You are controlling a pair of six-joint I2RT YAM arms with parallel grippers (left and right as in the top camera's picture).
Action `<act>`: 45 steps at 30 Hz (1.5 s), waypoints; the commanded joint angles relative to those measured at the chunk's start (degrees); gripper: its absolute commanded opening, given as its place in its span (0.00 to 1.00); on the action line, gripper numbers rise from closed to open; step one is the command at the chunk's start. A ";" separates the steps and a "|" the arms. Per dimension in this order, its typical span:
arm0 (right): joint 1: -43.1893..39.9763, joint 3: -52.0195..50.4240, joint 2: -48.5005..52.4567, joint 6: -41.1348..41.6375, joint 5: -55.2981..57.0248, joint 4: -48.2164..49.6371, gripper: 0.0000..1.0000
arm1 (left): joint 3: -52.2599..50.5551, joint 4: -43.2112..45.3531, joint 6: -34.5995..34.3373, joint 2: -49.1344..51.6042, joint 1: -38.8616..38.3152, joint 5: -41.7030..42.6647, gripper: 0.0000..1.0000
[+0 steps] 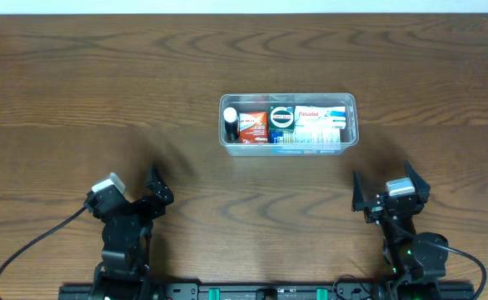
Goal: Pack container
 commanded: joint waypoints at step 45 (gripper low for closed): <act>-0.59 -0.13 -0.35 -0.57 -0.24 -0.22 0.99 | -9.11 7.87 24.61 -10.86 5.64 11.58 0.98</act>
